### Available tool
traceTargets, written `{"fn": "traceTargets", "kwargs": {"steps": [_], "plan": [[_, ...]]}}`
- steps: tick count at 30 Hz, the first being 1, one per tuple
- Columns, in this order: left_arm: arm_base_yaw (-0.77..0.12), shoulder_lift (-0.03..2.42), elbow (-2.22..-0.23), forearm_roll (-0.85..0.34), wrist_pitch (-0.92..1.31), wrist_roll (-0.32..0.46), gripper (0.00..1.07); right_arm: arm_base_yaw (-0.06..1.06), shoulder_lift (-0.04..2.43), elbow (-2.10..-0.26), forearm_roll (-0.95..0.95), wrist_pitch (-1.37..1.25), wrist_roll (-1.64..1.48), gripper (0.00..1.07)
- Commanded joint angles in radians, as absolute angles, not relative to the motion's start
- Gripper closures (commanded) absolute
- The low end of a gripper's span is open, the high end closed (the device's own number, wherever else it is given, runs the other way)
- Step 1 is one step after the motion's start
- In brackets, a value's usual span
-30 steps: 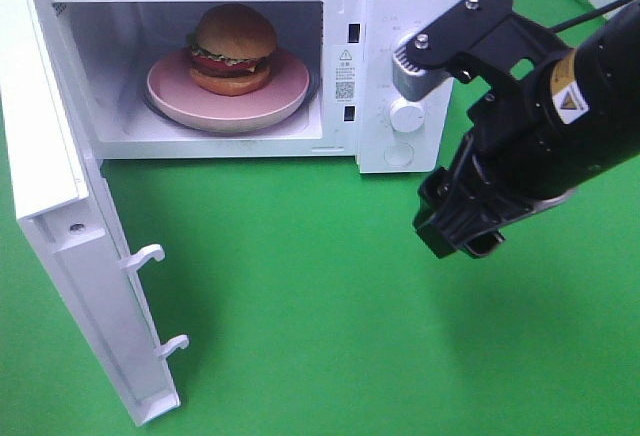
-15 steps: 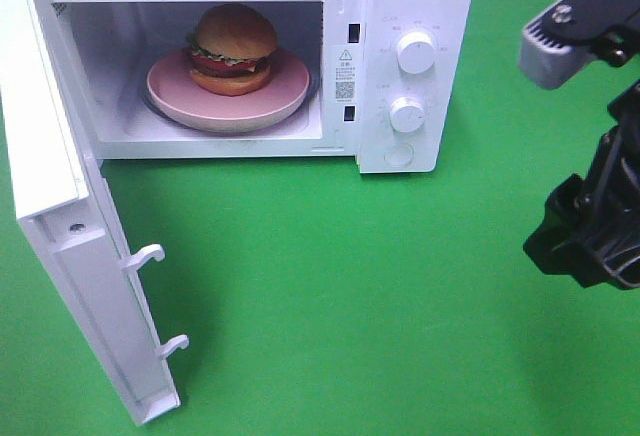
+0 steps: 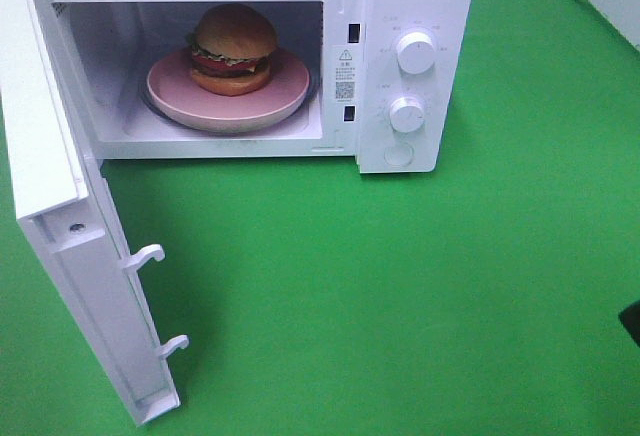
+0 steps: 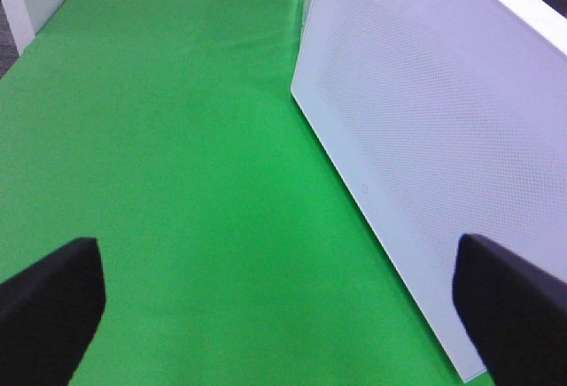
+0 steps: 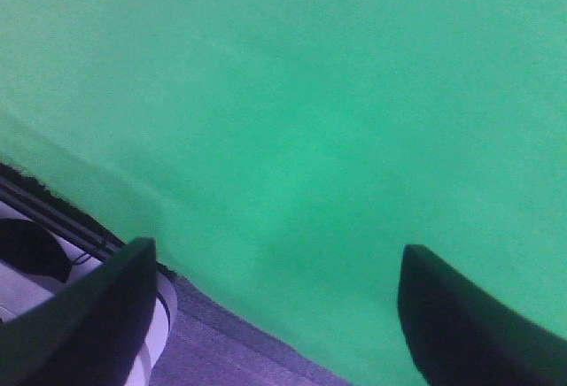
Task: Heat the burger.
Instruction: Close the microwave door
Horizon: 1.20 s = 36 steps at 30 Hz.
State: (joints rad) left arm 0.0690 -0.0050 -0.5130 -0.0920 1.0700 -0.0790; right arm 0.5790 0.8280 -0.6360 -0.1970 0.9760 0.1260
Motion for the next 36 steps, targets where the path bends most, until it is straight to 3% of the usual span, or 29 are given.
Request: {"fn": "traceTargets", "kwargs": {"steps": [1, 23, 36], "plan": [[0.068, -0.006, -0.514, -0.091, 1.063, -0.084, 0.07, 0.469, 0.747, -0.586, -0.174, 0.976, 0.132, 0.34], [0.068, -0.006, -0.514, -0.091, 1.063, -0.084, 0.07, 0.164, 0.212, -0.497, -0.115, 0.961, 0.129, 0.34], [0.068, -0.006, -0.514, -0.091, 1.063, -0.084, 0.07, 0.107, -0.031, -0.494, -0.114, 0.961, 0.127, 0.34]]}}
